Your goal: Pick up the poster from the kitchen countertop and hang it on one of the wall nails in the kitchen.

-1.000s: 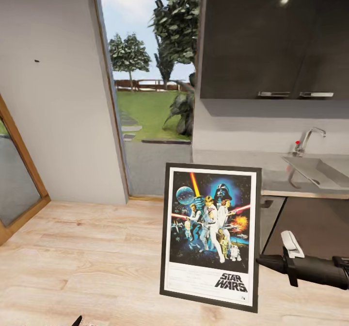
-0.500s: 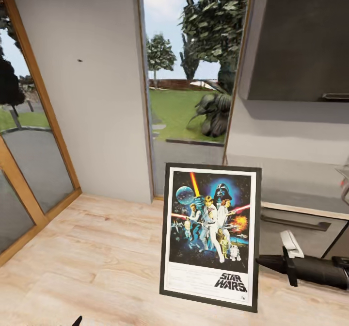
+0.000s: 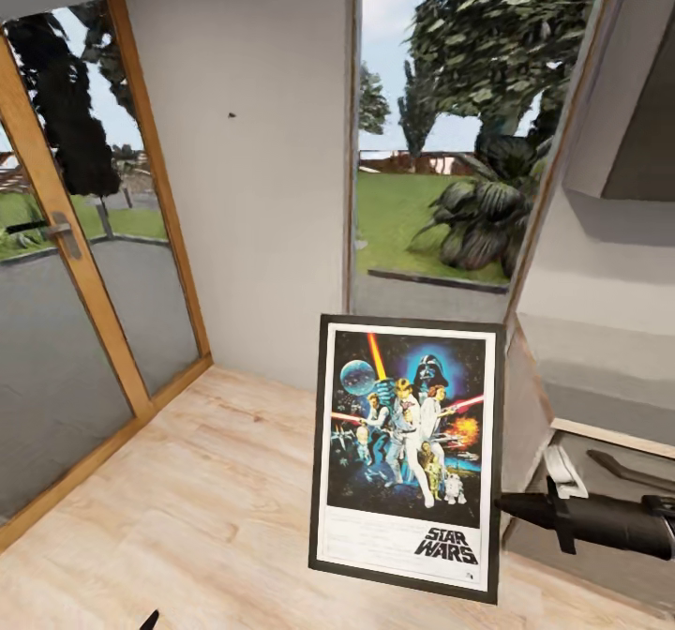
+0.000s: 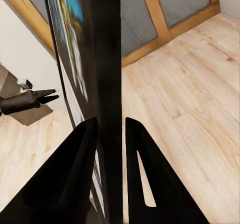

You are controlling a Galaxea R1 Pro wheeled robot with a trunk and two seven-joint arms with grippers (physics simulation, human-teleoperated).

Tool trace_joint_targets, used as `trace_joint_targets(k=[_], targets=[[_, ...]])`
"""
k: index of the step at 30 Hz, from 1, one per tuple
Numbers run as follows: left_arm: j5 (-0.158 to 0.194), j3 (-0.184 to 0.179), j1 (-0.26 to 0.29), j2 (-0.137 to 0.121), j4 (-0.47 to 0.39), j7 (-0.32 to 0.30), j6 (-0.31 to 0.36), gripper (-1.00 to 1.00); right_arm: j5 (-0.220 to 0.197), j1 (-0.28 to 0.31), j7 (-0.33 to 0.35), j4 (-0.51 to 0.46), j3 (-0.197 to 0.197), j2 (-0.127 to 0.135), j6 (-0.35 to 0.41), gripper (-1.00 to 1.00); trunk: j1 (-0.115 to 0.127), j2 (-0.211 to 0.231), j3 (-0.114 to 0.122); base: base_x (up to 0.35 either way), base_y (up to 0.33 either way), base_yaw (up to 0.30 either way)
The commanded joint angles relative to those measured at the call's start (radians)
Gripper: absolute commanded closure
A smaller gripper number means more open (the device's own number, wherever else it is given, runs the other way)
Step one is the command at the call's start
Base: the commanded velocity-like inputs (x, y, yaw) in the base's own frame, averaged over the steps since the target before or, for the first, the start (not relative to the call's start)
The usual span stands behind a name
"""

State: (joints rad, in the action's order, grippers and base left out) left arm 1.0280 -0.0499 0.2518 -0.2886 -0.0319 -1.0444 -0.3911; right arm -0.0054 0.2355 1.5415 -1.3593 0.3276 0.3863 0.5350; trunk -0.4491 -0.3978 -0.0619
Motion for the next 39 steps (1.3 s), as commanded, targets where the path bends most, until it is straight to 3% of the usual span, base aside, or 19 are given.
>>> trace_joint_targets(k=[1,10,30,34,36,39], targets=[[0.004,-0.005,0.001,0.000,0.001,-0.002,-0.005,-1.00,-0.001,0.001,0.005,-0.001,0.001,0.000,0.013,1.00,-0.001,-0.002,-0.003,0.153,0.325,0.282],[0.004,-0.005,0.001,-0.001,0.001,-0.002,-0.003,-1.00,-0.001,0.000,0.005,-0.001,0.001,-0.001,0.013,1.00,-0.001,-0.002,-0.006,0.141,0.329,0.246],[0.001,-0.013,0.001,-0.001,0.001,-0.001,-0.003,-1.00,0.001,0.000,0.005,0.000,-0.001,-0.015,0.013,1.00,-0.001,-0.002,-0.006,0.135,0.331,0.012],[-0.033,-0.015,0.001,0.000,0.000,0.013,-0.001,-1.00,0.000,0.001,-0.006,0.000,-0.001,-0.016,0.014,1.00,-0.001,-0.002,-0.006,0.135,0.332,0.000],[-0.076,-0.016,0.001,0.004,0.000,0.072,-0.001,-1.00,-0.001,0.000,-0.012,0.000,0.001,-0.016,0.014,1.00,-0.001,-0.002,-0.006,0.135,0.332,0.000],[-0.098,-0.015,0.001,0.005,-0.002,0.120,-0.003,-1.00,-0.001,-0.001,-0.014,0.000,0.011,-0.015,0.015,1.00,-0.001,-0.002,-0.006,0.135,0.332,0.000]])
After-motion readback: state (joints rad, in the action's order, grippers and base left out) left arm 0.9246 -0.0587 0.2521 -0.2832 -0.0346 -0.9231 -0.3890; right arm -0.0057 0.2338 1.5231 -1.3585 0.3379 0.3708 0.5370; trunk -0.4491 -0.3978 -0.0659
